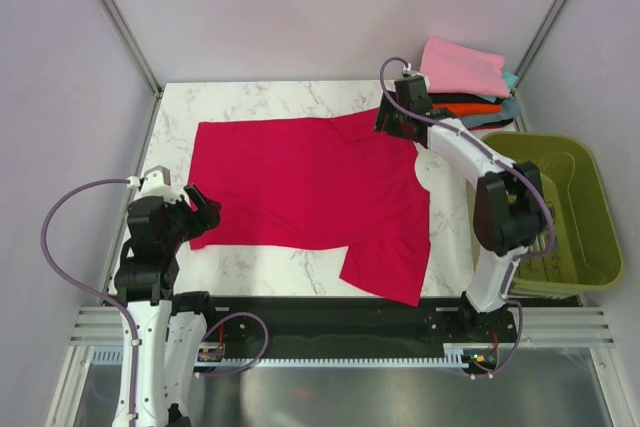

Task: Fold and stack the t-shirts
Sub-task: Flatten the tshirt out

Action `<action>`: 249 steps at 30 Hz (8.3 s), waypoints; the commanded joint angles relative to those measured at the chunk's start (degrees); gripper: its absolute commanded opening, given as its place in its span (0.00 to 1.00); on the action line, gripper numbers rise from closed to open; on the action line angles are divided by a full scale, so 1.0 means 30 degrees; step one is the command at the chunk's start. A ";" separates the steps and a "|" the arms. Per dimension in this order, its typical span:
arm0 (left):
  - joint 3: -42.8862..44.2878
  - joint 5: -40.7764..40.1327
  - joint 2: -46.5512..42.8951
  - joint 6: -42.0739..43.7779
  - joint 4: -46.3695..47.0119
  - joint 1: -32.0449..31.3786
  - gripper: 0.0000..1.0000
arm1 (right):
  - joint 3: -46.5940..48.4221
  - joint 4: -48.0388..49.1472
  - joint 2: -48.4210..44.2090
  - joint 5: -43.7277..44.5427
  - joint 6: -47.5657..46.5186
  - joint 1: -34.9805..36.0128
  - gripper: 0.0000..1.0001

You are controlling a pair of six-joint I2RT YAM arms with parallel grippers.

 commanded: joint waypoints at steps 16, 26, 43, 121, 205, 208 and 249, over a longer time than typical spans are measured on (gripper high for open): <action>0.0257 0.0256 0.0931 -0.0649 0.1976 -0.0515 0.69 | 1.1980 -0.2208 1.1157 0.4108 -0.2874 -0.2422 0.60; 0.0228 0.0285 0.1195 -0.0649 0.1976 -0.0574 0.69 | 0.9430 -0.0655 1.0953 0.3583 -0.2610 -0.2979 0.56; 0.0228 0.0373 0.1283 -0.0590 0.2005 -0.0603 0.68 | 0.6296 0.1367 0.8317 0.2175 -0.2347 -0.2658 0.50; -0.0065 0.0315 0.0756 -0.0415 0.2356 -0.1042 0.66 | 0.9136 -0.1357 0.9750 0.7214 -0.5921 -0.0313 0.46; -0.0211 0.0168 -0.0386 -0.0180 0.2503 -0.2418 0.67 | 0.5888 0.5152 0.5915 0.3640 -0.2026 0.1531 0.98; -0.0212 0.0022 -0.0708 -0.0093 0.2503 -0.2740 0.68 | 0.5182 0.4505 0.5825 0.3874 -0.1615 0.1883 0.95; -0.0329 -0.0945 -0.1998 0.0142 0.2415 -0.4177 0.71 | 0.9312 0.2539 1.1363 0.2790 -0.1321 0.2353 0.28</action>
